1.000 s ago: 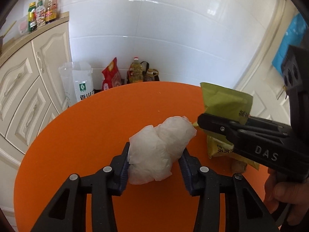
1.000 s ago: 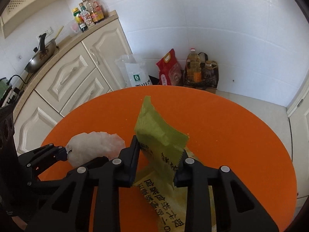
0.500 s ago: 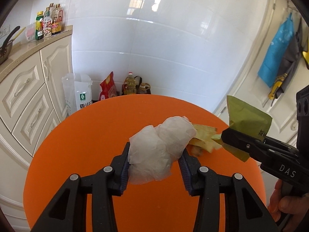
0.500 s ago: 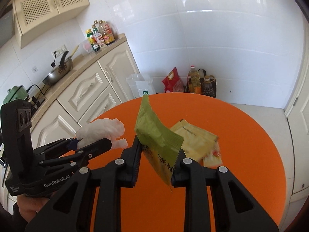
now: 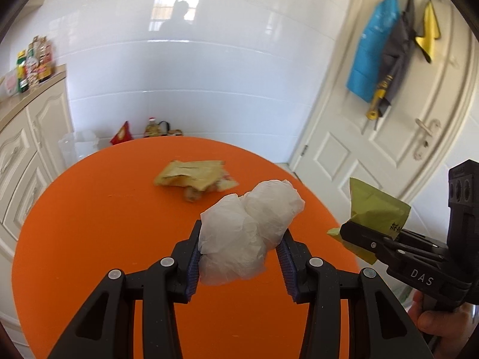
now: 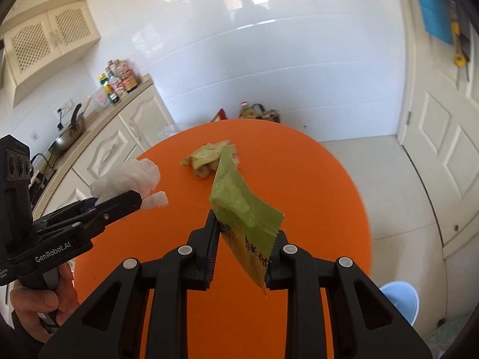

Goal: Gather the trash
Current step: 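Carry the tissue and green wrapper to the blue bucket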

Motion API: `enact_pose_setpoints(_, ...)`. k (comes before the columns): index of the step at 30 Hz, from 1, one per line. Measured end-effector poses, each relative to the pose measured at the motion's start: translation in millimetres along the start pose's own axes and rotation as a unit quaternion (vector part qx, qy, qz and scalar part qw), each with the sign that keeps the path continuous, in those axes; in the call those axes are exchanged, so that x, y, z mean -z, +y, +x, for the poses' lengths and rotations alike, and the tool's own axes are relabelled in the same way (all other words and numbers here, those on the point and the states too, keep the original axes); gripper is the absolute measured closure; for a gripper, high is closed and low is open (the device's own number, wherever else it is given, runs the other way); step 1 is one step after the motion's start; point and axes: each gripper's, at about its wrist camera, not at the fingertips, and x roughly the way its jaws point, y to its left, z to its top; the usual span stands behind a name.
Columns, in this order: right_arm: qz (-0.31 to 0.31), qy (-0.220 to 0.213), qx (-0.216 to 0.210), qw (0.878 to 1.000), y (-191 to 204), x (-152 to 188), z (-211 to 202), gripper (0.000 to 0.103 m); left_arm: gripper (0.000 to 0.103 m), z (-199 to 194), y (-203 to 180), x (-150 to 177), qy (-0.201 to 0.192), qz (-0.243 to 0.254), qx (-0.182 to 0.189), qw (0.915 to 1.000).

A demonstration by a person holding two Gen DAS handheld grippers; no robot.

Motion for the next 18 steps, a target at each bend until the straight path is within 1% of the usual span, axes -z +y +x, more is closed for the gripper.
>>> enact_pose_setpoints(2,0.011,-0.009,0.011,1.000,-16.8,5.6,-17.5,0.079,0.062,-6.1,-21.6,2.5,0.000,0.014,0.012,0.9998)
enact_pose_setpoints(3,0.016,-0.013,0.016,1.000,-24.8,7.1,-24.7,0.079,0.062,-14.9,-40.1,14.5,0.000,0.019,0.018,0.9997)
enact_pose_setpoints(4,0.023,-0.019,0.023,0.999,-34.2,9.9,-34.0,0.079,0.062,-17.5,-50.4,21.0,0.001,0.027,0.024,0.9993)
enact_pose_setpoints(8,0.050,-0.039,0.053,0.997,-72.5,21.1,-69.5,0.079,0.062,-17.4,-77.4,26.8,0.004,0.054,0.054,0.9971)
enact_pose_setpoints(9,0.056,-0.042,0.062,0.996,-82.3,24.4,-78.2,0.079,0.062,-21.0,-90.9,35.8,0.006,0.060,0.062,0.9963)
enact_pose_setpoints(11,0.073,-0.050,0.080,0.993,-101.8,30.7,-94.3,0.079,0.062,-15.1,-113.5,40.3,0.011,0.075,0.079,0.9940)
enact_pose_setpoints(14,0.102,-0.060,0.109,0.987,-135.7,40.6,-117.9,0.079,0.062,4.8,-137.4,39.7,0.024,0.096,0.099,0.9902)
enact_pose_setpoints(18,0.135,-0.066,0.149,0.977,-177.9,55.7,-143.6,0.079,0.062,34.8,-172.5,30.1,0.043,0.116,0.128,0.9839)
